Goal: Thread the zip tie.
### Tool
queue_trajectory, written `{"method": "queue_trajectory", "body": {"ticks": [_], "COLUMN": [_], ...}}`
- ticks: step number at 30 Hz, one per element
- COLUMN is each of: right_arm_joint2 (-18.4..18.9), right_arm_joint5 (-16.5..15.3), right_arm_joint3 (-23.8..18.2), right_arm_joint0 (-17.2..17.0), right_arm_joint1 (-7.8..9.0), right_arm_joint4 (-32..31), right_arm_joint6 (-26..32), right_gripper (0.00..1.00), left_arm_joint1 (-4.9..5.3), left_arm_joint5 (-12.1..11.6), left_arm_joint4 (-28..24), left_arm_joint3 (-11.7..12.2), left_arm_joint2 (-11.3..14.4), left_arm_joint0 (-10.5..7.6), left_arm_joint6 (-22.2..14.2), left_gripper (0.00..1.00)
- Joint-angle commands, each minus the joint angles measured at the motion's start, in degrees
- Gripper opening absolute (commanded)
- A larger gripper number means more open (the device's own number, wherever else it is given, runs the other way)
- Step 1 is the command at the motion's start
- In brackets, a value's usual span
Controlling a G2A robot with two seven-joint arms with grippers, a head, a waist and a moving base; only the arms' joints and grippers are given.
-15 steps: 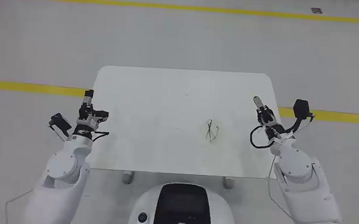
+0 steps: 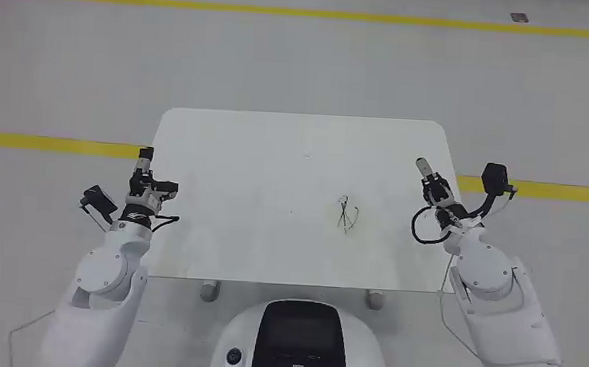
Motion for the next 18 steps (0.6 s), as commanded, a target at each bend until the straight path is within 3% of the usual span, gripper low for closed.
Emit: {"method": "queue_trajectory", "body": {"ticks": [1, 5, 10, 13, 18], "right_arm_joint2": [-0.01, 0.0, -1.39, -5.16, -12.27], "right_arm_joint5": [0.01, -0.28, 0.79, 4.43, 4.43], "right_arm_joint3": [0.0, -0.18, -2.21, -1.6, 2.96], "right_arm_joint0": [0.0, 0.05, 1.43, 4.89, 11.42], "right_arm_joint1": [0.0, 0.03, 0.43, 0.77, -0.15], "right_arm_joint4": [-0.01, -0.84, -9.25, -18.7, -27.98], "right_arm_joint6": [0.0, 0.03, 4.66, 12.17, 21.38], "right_gripper": [1.0, 1.0, 1.0, 1.0, 1.0], "left_arm_joint1": [0.0, 0.0, 0.0, 0.0, 0.0], "left_arm_joint5": [0.0, 0.0, 0.0, 0.0, 0.0], "left_arm_joint4": [0.0, 0.0, 0.0, 0.0, 0.0], "left_arm_joint3": [0.0, 0.0, 0.0, 0.0, 0.0], "left_arm_joint2": [0.0, 0.0, 0.0, 0.0, 0.0], "left_arm_joint0": [0.0, 0.0, 0.0, 0.0, 0.0], "left_arm_joint6": [0.0, 0.0, 0.0, 0.0, 0.0], "left_gripper": [1.0, 1.0, 1.0, 1.0, 1.0]}}
